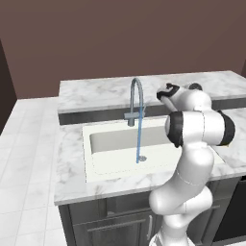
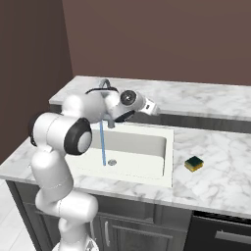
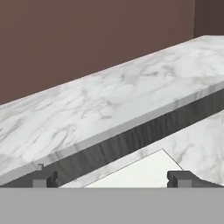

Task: Soak the sponge with water for a few seconds and then drop it inside the sink.

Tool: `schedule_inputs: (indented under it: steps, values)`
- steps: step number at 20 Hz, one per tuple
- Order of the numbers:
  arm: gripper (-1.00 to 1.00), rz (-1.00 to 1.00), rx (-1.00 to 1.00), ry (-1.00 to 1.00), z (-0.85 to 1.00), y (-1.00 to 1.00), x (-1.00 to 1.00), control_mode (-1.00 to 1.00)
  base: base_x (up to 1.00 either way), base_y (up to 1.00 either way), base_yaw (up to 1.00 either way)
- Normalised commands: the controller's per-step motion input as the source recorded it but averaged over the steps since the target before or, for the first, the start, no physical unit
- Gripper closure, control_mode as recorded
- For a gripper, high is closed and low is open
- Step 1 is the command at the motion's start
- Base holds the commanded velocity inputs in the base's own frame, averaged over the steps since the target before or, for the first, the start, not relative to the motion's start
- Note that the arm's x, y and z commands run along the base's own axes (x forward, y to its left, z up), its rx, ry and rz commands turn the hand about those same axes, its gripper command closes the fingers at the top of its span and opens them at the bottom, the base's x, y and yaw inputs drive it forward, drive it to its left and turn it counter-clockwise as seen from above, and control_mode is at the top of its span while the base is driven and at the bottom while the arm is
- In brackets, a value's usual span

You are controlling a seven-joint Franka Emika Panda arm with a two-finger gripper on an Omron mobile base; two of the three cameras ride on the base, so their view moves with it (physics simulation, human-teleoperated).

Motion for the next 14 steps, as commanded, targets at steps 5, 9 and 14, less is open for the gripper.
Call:
schedule_inputs:
  steps: [5,9,14]
  values:
    - [-1.0,-0.12,0.0,0.14,0.34,-0.21,-0.22,-1.0,0.0,0.0,0.0]
    - [-1.0,-0.08,0.02,0.15,0.43,-0.14,-0.26,-1.0,0.0,0.0,0.0]
    - [-1.0,-0.07,0.04,0.17,0.4,-0.1,-0.33,-1.0,0.0,0.0,0.0]
